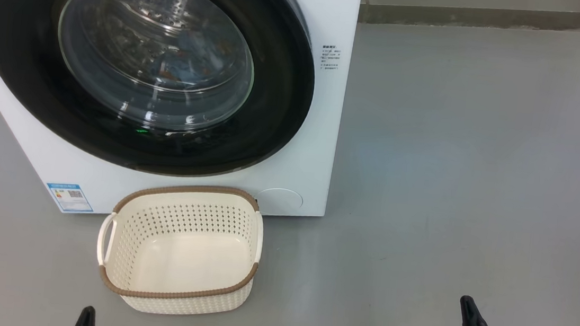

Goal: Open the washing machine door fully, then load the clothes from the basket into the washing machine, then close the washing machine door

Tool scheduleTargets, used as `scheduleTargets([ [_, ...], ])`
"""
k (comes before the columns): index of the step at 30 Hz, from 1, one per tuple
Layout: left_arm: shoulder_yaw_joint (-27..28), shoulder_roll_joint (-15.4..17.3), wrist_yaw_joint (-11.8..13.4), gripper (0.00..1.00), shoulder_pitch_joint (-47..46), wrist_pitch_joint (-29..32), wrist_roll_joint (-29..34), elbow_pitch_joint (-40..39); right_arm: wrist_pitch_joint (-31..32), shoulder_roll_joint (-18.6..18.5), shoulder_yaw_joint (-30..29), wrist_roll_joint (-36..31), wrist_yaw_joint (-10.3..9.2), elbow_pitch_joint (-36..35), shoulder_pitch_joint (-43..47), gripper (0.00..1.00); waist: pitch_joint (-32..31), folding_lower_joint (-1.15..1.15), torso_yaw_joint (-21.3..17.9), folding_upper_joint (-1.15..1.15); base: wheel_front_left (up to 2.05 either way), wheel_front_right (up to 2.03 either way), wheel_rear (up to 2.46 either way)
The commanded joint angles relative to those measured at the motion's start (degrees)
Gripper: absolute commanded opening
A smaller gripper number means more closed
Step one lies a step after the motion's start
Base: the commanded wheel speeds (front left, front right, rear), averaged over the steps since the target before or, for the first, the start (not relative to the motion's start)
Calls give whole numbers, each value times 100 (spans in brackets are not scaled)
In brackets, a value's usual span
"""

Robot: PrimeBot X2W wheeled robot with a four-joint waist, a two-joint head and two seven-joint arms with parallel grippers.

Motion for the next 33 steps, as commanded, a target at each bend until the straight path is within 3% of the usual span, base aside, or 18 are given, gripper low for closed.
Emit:
scheduleTargets([
  [1, 48, 117, -2, 0, -281, 33, -233, -95, 45, -57, -27, 232, -7, -111, -243, 0, 4, 0, -1, 0, 0, 0, 0],
  [33, 113, 169, -4, 0, -667, 529, -2336, 104, 552, -83, -144, 2271, -15, -21, -467, 0, 62, 0, -22, 0, 0, 0, 0],
])
